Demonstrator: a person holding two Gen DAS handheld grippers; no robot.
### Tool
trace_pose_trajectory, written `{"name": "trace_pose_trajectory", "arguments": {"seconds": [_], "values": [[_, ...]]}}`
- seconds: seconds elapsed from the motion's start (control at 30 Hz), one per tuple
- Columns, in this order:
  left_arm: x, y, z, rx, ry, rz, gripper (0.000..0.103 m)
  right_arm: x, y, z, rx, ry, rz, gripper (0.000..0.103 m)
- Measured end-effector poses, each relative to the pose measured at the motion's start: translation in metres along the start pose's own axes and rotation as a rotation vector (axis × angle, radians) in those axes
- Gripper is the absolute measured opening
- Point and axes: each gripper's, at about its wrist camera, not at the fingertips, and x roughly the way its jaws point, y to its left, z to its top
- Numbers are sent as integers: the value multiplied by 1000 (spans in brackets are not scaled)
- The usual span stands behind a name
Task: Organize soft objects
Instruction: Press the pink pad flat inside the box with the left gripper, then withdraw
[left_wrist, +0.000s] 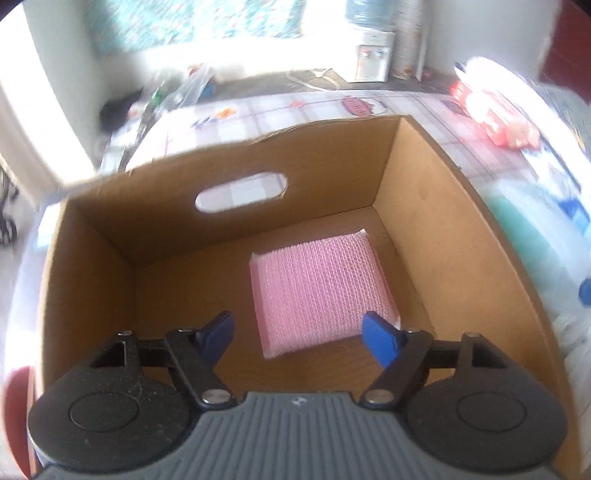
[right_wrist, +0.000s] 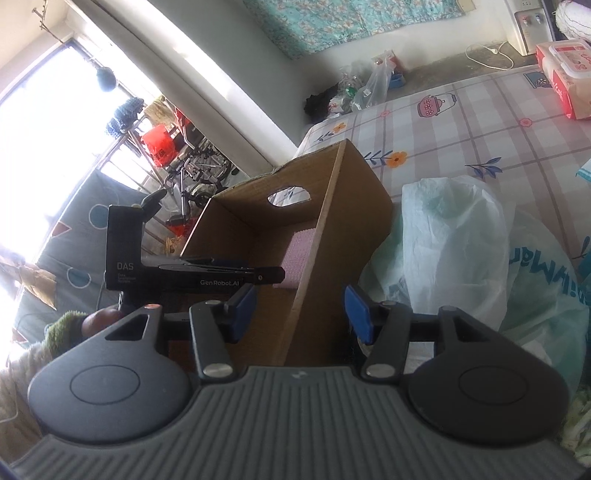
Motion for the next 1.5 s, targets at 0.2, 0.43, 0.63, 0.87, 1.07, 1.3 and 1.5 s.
{"name": "trace_pose_trajectory", "arguments": {"seconds": [0.2, 0.43, 0.63, 0.87, 1.07, 1.3, 1.5], "values": [[10, -49, 2, 585, -80, 36, 93, -4, -5, -3, -13, 7, -26, 57], [29, -69, 2, 862, -91, -23, 97, -6, -14, -4, 15, -3, -25, 59], [51, -71, 12, 930, -9, -118, 97, -7, -21, -6, 39, -11, -19, 61], [82, -62, 27, 823, 126, -145, 98, -7, -33, -10, 80, -15, -17, 63], [89, -51, 31, 594, 226, -132, 95, -12, -36, -13, 93, -18, 2, 63], [104, -7, 40, -36, 375, -167, 91, -21, -37, -19, 118, -25, 28, 64], [100, 23, 29, -419, 351, -296, 90, -31, -35, -29, 133, -25, 30, 65]]}}
